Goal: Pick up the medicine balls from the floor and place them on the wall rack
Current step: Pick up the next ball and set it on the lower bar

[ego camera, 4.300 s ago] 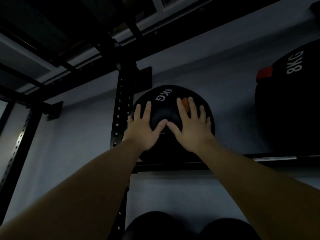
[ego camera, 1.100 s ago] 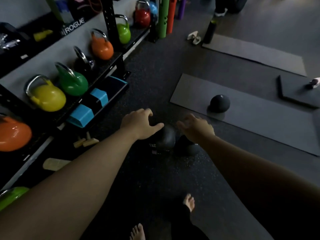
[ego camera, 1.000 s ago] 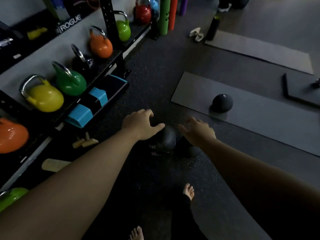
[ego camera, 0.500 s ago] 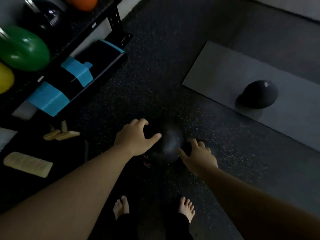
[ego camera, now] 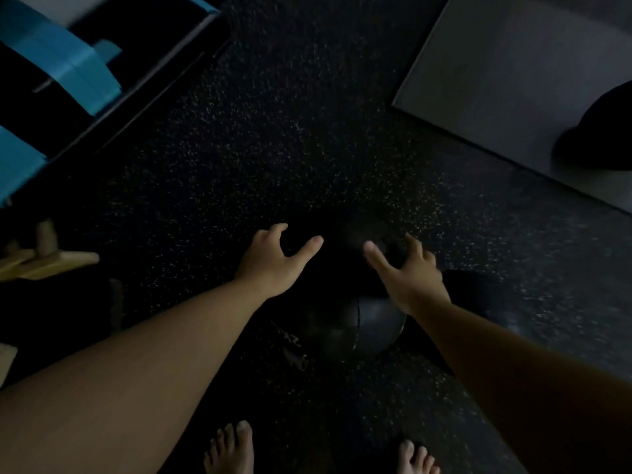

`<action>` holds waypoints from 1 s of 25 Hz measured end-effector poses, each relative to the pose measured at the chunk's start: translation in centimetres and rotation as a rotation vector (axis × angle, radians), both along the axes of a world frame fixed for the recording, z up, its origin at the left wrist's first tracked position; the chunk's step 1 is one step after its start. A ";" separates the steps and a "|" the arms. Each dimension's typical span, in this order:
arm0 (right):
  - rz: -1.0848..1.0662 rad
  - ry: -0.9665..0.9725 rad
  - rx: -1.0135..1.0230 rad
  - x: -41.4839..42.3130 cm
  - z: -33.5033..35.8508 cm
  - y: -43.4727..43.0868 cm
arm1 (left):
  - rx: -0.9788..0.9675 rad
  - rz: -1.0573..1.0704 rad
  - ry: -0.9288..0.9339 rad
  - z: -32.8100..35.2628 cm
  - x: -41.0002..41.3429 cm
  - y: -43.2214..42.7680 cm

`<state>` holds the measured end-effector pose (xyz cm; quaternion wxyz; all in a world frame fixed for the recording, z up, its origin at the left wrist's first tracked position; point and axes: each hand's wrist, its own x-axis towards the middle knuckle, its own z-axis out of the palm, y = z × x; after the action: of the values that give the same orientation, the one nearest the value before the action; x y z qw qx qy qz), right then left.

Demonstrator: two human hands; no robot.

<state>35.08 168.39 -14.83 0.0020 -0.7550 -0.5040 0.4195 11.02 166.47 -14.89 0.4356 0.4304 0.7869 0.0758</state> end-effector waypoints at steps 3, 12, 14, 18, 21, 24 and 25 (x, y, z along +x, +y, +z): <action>-0.059 0.050 -0.021 0.2 -1.7 0.1 | -0.009 0.092 -0.069 -2.6 -0.5 0.9; -0.184 0.214 0.022 -0.1 -3.3 -0.3 | -0.103 0.212 -0.259 -4.0 -1.6 2.0; -0.225 0.253 0.057 0.0 -3.5 -0.4 | -0.164 0.292 -0.349 -4.3 -1.9 1.8; -0.290 0.270 0.092 -0.4 -3.7 -1.1 | -0.188 0.454 -0.521 -4.7 -2.0 1.3; -0.308 0.272 0.131 -1.7 -2.8 -1.3 | -0.148 0.469 -0.552 -4.3 -2.9 1.3; -0.299 0.342 0.192 -3.8 0.0 -0.2 | -0.011 0.505 -0.516 -1.1 -5.4 2.9; -0.282 0.366 0.220 -4.7 1.4 0.7 | 0.026 0.512 -0.497 0.8 -6.5 3.8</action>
<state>30.33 169.12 -13.40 0.2339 -0.7246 -0.4274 0.4874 4.48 170.27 -14.12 0.5752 0.1933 0.7381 0.2950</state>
